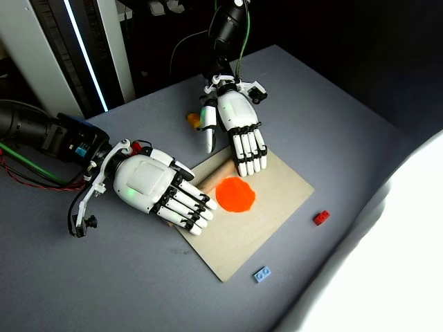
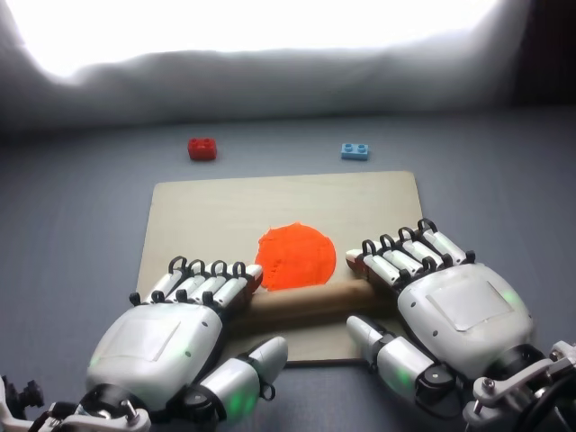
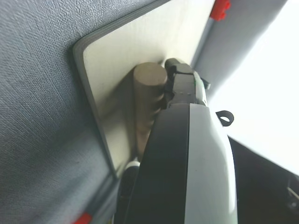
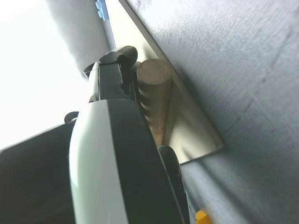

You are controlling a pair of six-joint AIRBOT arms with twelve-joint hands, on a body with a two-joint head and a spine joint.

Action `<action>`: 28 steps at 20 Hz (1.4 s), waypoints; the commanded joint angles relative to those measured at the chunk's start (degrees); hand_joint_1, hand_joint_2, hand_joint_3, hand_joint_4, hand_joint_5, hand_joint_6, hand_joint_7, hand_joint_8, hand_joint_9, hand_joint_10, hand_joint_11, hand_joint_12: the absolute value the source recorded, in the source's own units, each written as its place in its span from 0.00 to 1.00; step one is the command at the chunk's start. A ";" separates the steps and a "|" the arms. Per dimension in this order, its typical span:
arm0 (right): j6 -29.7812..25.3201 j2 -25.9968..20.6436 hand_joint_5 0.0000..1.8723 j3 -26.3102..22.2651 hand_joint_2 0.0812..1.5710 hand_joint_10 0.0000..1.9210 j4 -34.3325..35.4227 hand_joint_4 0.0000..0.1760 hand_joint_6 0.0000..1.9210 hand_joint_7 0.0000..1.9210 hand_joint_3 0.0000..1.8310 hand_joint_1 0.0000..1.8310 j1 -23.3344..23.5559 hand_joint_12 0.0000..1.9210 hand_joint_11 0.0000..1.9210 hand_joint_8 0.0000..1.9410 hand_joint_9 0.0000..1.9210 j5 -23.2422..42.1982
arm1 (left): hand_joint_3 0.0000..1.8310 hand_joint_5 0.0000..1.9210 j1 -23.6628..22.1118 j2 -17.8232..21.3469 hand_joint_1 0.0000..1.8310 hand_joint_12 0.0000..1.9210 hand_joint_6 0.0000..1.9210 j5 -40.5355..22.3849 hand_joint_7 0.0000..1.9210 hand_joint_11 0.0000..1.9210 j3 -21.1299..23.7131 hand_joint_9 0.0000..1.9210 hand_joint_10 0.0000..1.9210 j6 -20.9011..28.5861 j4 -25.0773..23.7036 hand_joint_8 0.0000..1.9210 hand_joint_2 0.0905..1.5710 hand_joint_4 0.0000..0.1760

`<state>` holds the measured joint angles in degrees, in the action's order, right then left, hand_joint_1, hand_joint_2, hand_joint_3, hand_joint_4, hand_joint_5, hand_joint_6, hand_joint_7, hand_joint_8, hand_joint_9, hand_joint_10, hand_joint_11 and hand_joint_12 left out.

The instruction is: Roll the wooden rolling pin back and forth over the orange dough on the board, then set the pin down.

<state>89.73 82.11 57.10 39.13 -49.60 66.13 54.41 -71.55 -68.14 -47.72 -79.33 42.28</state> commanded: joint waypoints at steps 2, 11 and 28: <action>0.30 -0.01 0.13 -0.49 0.98 0.19 -2.23 0.00 0.15 0.21 0.00 0.00 -0.82 0.31 0.00 0.00 0.10 2.26 | 0.00 0.11 0.72 0.04 0.00 0.20 0.00 -1.23 0.13 0.00 0.45 0.12 0.00 0.67 -1.75 0.00 0.92 0.00; 0.36 0.02 0.12 -0.69 0.98 0.20 -3.04 0.00 0.16 0.20 0.00 0.00 -0.83 0.31 0.00 0.00 0.09 2.08 | 0.00 0.11 1.73 -0.21 0.00 0.22 0.00 -1.61 0.13 0.00 -0.05 0.12 0.00 0.51 -3.04 0.00 0.92 0.00; 0.42 0.17 0.11 -0.58 0.98 0.20 -3.03 0.00 0.17 0.20 0.00 0.00 0.09 0.27 0.00 0.00 0.08 2.56 | 0.00 0.10 0.87 -1.85 0.00 0.18 0.00 -2.80 0.12 0.00 -3.71 0.11 0.00 -1.35 -3.62 0.00 0.92 0.00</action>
<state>90.11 82.04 56.47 38.57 -49.78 65.98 55.07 -73.08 -68.45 -51.35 -80.75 39.83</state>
